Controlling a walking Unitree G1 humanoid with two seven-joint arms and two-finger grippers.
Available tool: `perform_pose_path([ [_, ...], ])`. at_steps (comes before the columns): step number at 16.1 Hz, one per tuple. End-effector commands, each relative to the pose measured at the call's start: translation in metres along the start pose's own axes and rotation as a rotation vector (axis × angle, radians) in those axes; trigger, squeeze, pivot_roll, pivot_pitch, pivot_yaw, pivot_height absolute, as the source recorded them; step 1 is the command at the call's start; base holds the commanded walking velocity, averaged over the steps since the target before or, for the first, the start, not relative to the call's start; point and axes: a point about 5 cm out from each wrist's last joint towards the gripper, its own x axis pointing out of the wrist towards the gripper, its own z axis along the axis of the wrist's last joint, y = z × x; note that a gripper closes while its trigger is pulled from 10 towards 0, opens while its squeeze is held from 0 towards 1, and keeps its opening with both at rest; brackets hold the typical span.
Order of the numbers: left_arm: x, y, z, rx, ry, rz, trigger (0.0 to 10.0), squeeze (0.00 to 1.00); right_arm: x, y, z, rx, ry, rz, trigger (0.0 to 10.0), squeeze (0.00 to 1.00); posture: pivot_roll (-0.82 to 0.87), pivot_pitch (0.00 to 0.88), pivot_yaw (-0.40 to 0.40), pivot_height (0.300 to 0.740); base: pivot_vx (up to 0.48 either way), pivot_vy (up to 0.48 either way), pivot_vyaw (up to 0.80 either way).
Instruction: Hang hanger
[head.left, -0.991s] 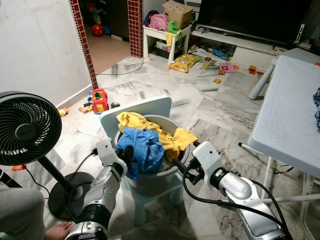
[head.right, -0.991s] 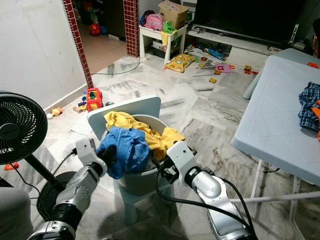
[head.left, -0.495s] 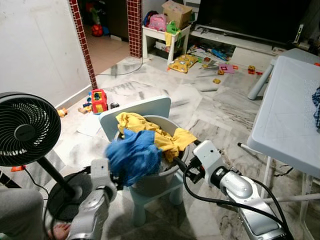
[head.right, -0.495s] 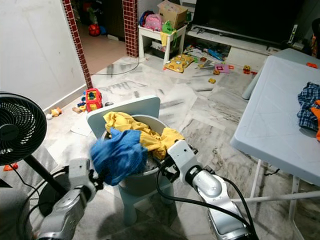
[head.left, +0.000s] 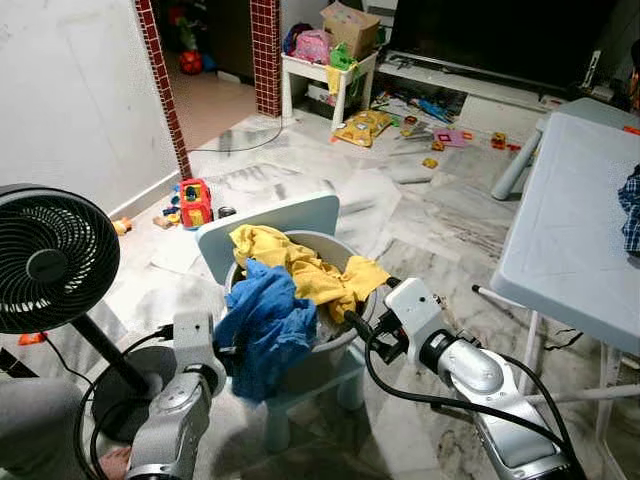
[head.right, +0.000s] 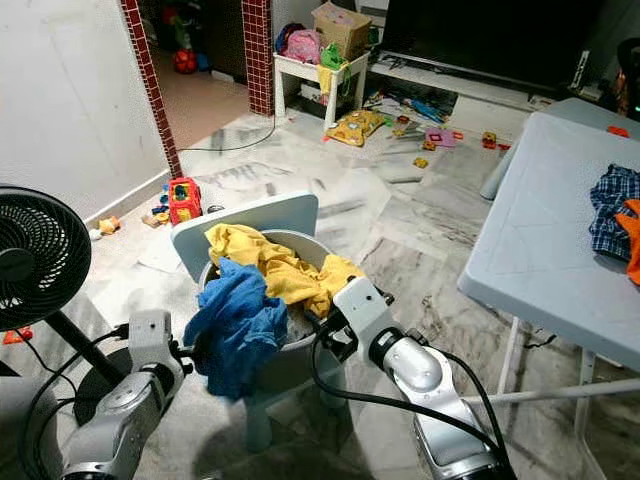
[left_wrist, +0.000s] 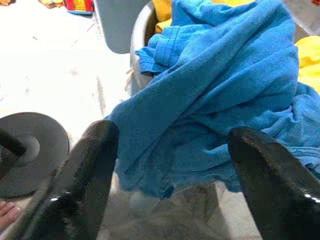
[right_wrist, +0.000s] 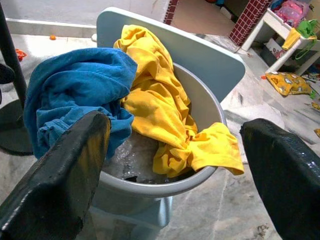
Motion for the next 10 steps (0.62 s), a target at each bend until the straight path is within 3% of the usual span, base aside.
perform_pose_path([
  [1, 0.002, -0.001, 0.001, -0.009, 0.007, 0.004, 10.0, 1.0, 0.001, -0.004, -0.001, -0.004, 0.007, -0.009, 10.0, 0.0, -0.18, 0.0, -0.031, 0.74, 0.0, 0.0, 0.0],
  [2, 0.001, -0.005, 0.006, -0.039, -0.043, -0.048, 4.1, 1.0, 0.001, -0.004, -0.001, -0.004, 0.005, -0.011, 10.0, 0.0, -0.18, 0.0, -0.031, 0.74, 0.0, 0.0, 0.0],
  [3, 0.0, -0.008, 0.005, -0.04, -0.034, -0.076, 0.0, 1.0, 0.002, -0.004, 0.0, -0.002, 0.003, -0.011, 10.0, 0.0, -0.18, 0.0, -0.03, 0.74, 0.0, 0.0, 0.0],
  [4, 0.002, -0.011, 0.006, -0.051, -0.03, -0.093, 0.0, 0.0, 0.002, -0.003, 0.0, -0.001, 0.0, -0.009, 10.0, 0.0, -0.17, 0.0, -0.031, 0.74, 0.0, 0.0, 0.0],
  [7, 0.005, -0.016, 0.01, -0.018, -0.038, -0.102, 0.0, 0.0, 0.002, -0.003, 0.0, -0.001, -0.003, -0.007, 10.0, 0.0, -0.18, 0.0, -0.03, 0.74, 0.0, 0.0, 0.0],
  [8, 0.008, -0.017, 0.009, 0.03, -0.02, -0.102, 5.6, 0.0, 0.002, -0.004, 0.0, -0.001, -0.003, -0.01, 10.0, 0.0, -0.18, 0.0, -0.028, 0.74, 0.0, 0.0, 0.0],
  [9, 0.007, -0.021, 0.011, 0.037, -0.031, -0.114, 10.0, 0.0, 0.002, -0.004, 0.0, -0.001, -0.003, -0.011, 10.0, 0.0, -0.18, 0.0, -0.027, 0.74, 0.0, 0.0, 0.0],
  [10, 0.006, -0.023, 0.011, 0.043, -0.032, -0.122, 10.0, 0.0, 0.002, -0.004, 0.0, -0.001, -0.002, -0.012, 10.0, 0.0, -0.17, 0.0, -0.025, 0.74, 0.0, 0.0, 0.0],
])
